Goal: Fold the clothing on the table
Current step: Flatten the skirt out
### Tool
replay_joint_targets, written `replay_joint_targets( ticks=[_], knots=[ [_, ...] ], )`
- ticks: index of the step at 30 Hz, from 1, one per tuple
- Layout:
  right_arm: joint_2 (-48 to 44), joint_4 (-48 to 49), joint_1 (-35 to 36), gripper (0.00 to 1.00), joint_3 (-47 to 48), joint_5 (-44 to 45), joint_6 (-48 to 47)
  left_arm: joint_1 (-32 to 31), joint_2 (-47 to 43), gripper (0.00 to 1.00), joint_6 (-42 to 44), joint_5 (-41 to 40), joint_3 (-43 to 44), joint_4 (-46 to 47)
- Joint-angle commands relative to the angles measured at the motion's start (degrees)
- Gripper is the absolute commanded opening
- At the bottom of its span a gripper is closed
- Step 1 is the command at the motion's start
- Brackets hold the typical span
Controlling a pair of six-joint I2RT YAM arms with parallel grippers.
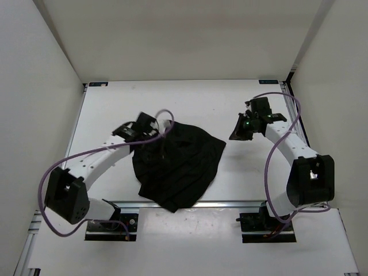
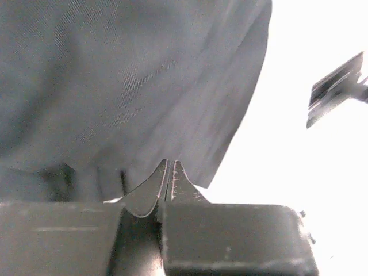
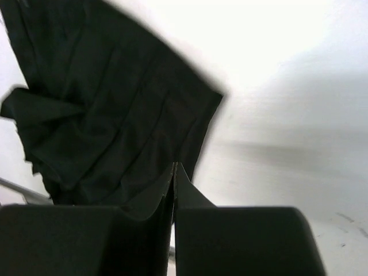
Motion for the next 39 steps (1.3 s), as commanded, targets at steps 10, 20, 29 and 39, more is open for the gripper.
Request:
replay_joint_targets(
  ticks=[10,20,29,39],
  knots=[
    [5.3,-1.72,13.96,0.06,0.4,-7.62,2.96,10.32,9.21,0.55,4.92,-15.32,14.17,8.51],
    [15.59,-9.47,14.07,0.0,-1.61,-6.32,-0.38,8.39,14.26,0.5,3.79,-24.32,2.94,14.5],
    [29.12,-9.64,5.1,0.0,16.72,-0.42,-5.48,3.99,2.4,0.48,-5.69,-11.93,-13.32,16.16],
    [23.35,-8.15,8.6,0.0,23.45,-2.01,-7.59,14.43,1.58,0.6,-2.38,-20.42,6.25,9.49]
  ],
)
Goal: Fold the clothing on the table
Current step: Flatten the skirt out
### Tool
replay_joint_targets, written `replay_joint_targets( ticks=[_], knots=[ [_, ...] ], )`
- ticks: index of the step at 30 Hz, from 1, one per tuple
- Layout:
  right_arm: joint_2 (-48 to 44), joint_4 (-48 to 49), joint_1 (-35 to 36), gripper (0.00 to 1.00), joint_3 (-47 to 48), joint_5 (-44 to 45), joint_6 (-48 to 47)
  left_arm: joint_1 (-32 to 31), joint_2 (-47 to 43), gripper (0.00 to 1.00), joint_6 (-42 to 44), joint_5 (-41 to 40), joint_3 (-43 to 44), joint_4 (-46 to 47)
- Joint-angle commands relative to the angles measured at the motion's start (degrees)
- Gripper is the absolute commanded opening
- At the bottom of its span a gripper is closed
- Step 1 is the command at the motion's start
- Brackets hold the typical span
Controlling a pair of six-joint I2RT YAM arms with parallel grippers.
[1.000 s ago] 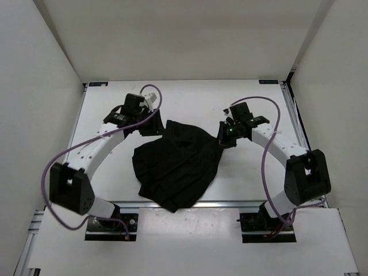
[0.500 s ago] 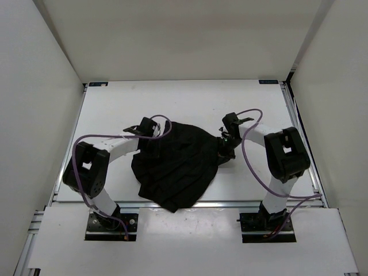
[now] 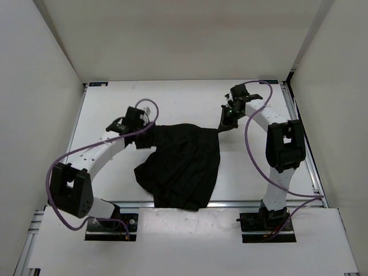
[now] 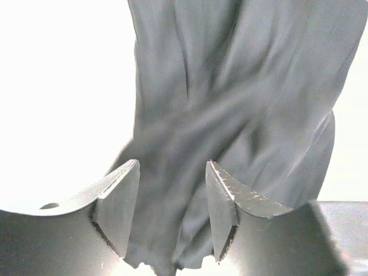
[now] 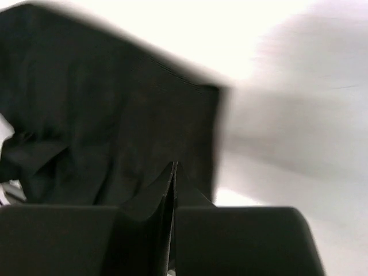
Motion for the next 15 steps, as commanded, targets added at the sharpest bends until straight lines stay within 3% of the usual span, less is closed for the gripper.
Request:
replay_joint_targets(
  ticks=[1,5,11,15],
  knots=[
    [-5.32,-0.39,3.91,0.01,-1.28,-1.47,-1.89,3.69,2.9,0.61,2.22,-7.3,10.17,-0.98],
    [-6.73,0.4,5.85,0.01,-5.76,-4.55,-1.09,1.77,10.56,0.62,3.1,-13.73,19.05,-1.25],
    [-8.4,1.8,8.04,0.0,-10.16,-4.83,-0.48,-5.96,23.47,0.6,1.26,-28.3,30.21,-3.62],
    [-9.98,2.07,7.52,0.0,-12.62,-5.53,-0.39,-9.31,27.17,0.6,-0.5,-34.04,32.52,-3.8]
  ],
)
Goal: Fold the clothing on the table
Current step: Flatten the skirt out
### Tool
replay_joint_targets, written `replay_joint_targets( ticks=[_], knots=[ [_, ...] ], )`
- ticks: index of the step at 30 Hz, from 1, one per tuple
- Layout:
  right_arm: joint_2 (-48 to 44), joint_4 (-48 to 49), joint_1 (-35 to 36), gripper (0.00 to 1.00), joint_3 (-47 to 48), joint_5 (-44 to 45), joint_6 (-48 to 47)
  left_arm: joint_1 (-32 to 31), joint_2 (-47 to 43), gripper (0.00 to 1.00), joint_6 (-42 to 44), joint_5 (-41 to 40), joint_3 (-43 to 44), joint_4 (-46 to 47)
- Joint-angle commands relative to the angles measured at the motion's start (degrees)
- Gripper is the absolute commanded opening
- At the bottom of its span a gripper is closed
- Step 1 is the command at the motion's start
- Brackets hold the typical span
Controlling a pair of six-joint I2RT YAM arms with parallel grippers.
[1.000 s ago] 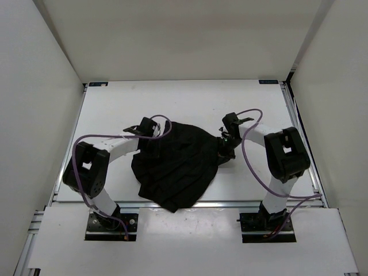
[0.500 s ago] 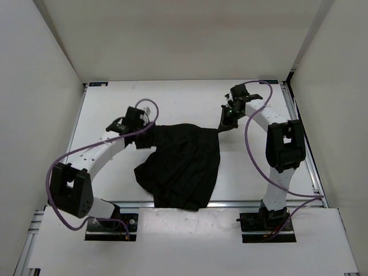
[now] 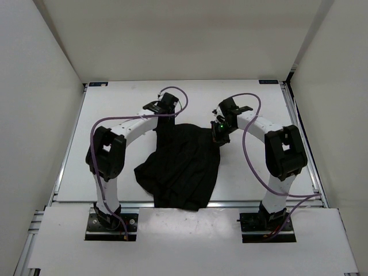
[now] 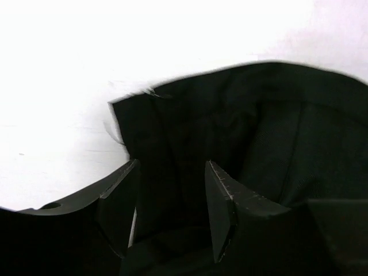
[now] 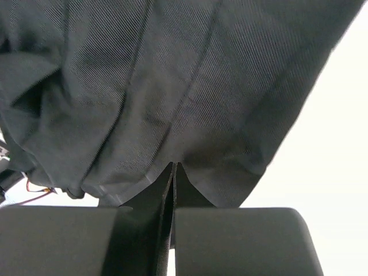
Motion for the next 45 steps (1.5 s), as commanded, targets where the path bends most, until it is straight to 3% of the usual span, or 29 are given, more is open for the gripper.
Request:
replay_joint_targets(
  ticks=[1,10,19,24,26,29,31,32,33,39,44,45],
  knots=[
    [-4.3,0.76,-0.96,0.01,-1.52,-1.22,-0.56,-3.03,0.03,0.59,-2.14,-8.42,3.03,-1.64],
    [-7.81,-0.12,-4.21,0.0,-6.44,-3.42,-1.71,-4.1,3.46,0.58,-5.66,-10.27,2.24,-0.58],
    [-8.87,-1.08,-4.93,0.0,-8.2,-3.77,-2.85,-3.13,5.31,0.56,-7.33,-4.91,-1.53,3.81],
    [-8.61,-1.18,-5.01,0.0,-7.59,-4.21,-3.29,-3.57,7.85,0.51,-7.24,-6.23,-0.48,2.15],
    [-8.26,-1.26,-5.36,0.0,-7.5,-4.3,-3.21,-3.57,8.91,0.46,-7.07,-6.23,0.39,1.53],
    [-8.52,-2.49,-5.53,0.0,-7.5,-4.12,-3.47,-4.1,10.05,0.31,-6.98,-5.79,0.4,2.24],
    [-8.87,-2.32,-5.97,0.0,-7.67,-3.68,-4.0,-4.01,10.58,0.18,-6.81,-6.05,0.75,2.23],
    [-8.7,-2.41,-6.24,0.0,-7.94,-3.51,-3.56,-4.36,10.67,0.04,-6.8,-6.05,1.36,1.8],
    [-9.22,-2.23,-6.33,0.0,-8.55,-3.77,-3.64,-4.27,10.76,0.0,-6.63,-5.88,1.19,1.71],
    [-10.71,-1.27,-7.91,0.0,-8.9,-3.94,-3.21,-5.67,8.39,0.0,-4.97,-5.43,5.48,0.13],
    [-10.37,-0.65,-6.77,0.0,-8.99,-4.39,-2.68,-6.82,6.63,0.0,-3.2,-11.49,10.67,-3.82],
    [-10.1,-0.3,-6.68,0.0,-8.82,-4.65,-2.24,-6.47,6.37,0.05,-3.03,-12.37,9.9,-3.22]
  ],
)
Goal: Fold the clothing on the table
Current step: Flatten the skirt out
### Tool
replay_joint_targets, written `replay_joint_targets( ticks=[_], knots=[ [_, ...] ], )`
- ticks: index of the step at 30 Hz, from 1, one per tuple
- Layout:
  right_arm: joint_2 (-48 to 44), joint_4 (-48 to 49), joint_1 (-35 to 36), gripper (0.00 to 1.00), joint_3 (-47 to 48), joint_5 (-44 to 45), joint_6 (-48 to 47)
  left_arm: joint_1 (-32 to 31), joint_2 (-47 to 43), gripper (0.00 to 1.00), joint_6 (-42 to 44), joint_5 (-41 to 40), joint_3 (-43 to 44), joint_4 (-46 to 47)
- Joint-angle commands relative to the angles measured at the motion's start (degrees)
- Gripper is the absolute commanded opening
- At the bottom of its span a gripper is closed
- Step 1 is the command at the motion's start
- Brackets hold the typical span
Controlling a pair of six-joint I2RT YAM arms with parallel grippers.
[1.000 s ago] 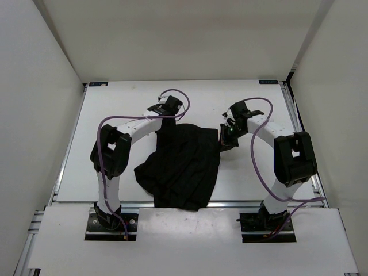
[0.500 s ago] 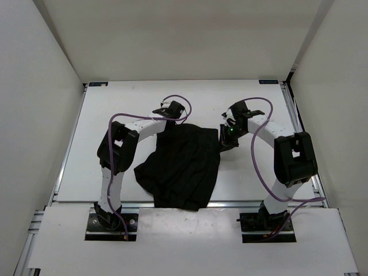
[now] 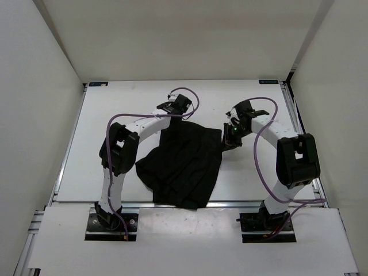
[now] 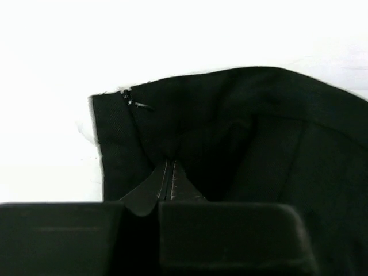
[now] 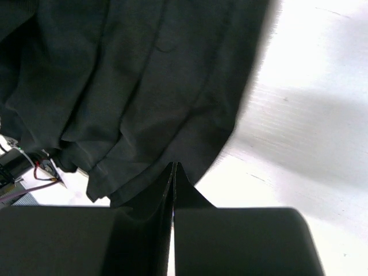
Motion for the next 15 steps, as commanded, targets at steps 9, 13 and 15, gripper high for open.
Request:
replay_joint_targets(
  ticks=[9,13,15],
  knots=[
    [-1.25,0.62,1.35,0.0,0.21,-1.39,0.54,1.76,-4.52,0.55,0.27,-0.23,-5.18,2.51],
    [-1.6,0.36,0.99,0.0,-0.31,-1.74,0.71,2.28,-2.51,0.57,1.15,1.08,-4.93,3.56],
    [-1.6,0.01,0.73,0.0,-0.05,-1.66,1.06,2.2,-2.15,0.57,0.8,2.14,-4.75,4.0]
  ],
)
